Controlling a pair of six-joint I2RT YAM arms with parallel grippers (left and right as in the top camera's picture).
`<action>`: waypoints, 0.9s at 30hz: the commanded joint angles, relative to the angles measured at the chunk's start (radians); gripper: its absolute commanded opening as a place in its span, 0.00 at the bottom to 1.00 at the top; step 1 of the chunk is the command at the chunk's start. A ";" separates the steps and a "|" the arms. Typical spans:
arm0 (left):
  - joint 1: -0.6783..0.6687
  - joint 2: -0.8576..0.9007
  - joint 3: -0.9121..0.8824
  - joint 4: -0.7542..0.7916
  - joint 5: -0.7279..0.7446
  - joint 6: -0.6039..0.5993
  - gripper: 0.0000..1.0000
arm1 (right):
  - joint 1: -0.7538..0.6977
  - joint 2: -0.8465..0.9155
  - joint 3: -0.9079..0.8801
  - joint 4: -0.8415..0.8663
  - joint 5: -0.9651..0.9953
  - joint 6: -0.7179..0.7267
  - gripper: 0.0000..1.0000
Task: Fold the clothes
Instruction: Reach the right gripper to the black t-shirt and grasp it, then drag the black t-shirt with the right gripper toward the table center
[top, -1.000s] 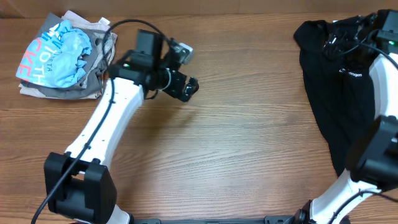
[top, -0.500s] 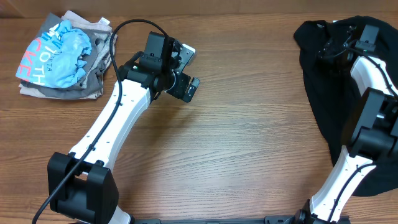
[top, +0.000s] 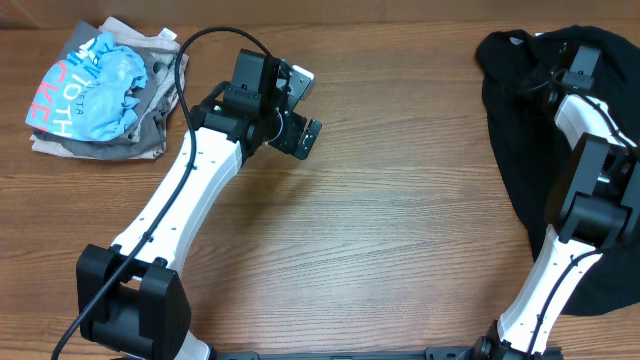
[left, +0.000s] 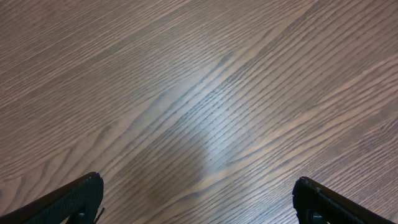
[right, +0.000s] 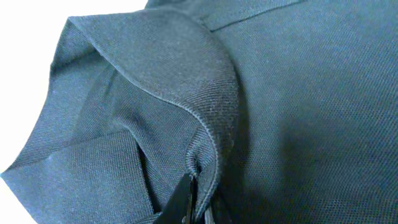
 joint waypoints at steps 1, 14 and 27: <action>-0.005 0.011 0.018 0.013 -0.006 -0.011 1.00 | 0.002 -0.064 0.074 -0.058 0.000 -0.019 0.04; 0.040 0.008 0.188 -0.043 -0.037 -0.100 0.99 | 0.211 -0.433 0.107 -0.450 -0.124 -0.147 0.04; 0.229 0.001 0.406 -0.323 -0.163 -0.194 1.00 | 0.641 -0.515 0.107 -0.687 -0.257 -0.147 0.04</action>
